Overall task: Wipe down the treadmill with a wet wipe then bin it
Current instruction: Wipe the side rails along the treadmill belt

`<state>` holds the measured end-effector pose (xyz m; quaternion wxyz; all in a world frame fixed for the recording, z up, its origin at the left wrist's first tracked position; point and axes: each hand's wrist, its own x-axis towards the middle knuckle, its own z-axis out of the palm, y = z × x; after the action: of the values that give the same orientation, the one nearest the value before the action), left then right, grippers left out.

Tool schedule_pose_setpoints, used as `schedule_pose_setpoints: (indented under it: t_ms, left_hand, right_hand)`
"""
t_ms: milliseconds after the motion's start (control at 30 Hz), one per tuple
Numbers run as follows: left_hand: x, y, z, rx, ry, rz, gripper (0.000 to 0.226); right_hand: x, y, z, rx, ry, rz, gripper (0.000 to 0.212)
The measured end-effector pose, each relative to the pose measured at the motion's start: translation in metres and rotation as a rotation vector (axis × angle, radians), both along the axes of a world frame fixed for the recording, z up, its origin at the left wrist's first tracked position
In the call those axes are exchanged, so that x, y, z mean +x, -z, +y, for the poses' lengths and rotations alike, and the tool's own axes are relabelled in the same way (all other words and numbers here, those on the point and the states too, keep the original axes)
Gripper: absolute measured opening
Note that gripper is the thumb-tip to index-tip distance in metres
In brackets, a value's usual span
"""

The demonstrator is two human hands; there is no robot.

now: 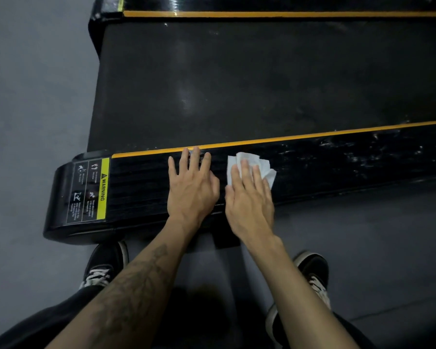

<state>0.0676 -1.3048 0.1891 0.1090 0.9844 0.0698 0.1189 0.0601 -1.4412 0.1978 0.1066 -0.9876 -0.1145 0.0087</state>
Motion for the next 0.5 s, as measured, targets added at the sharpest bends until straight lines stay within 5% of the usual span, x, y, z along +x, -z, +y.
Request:
schedule_pose_setpoints:
  t_ms: [500]
  left_hand:
    - [-0.001, -0.001, -0.002, 0.013, 0.019, 0.004, 0.056]
  right_hand:
    - [0.019, -0.003, -0.019, -0.025, -0.096, -0.034, 0.070]
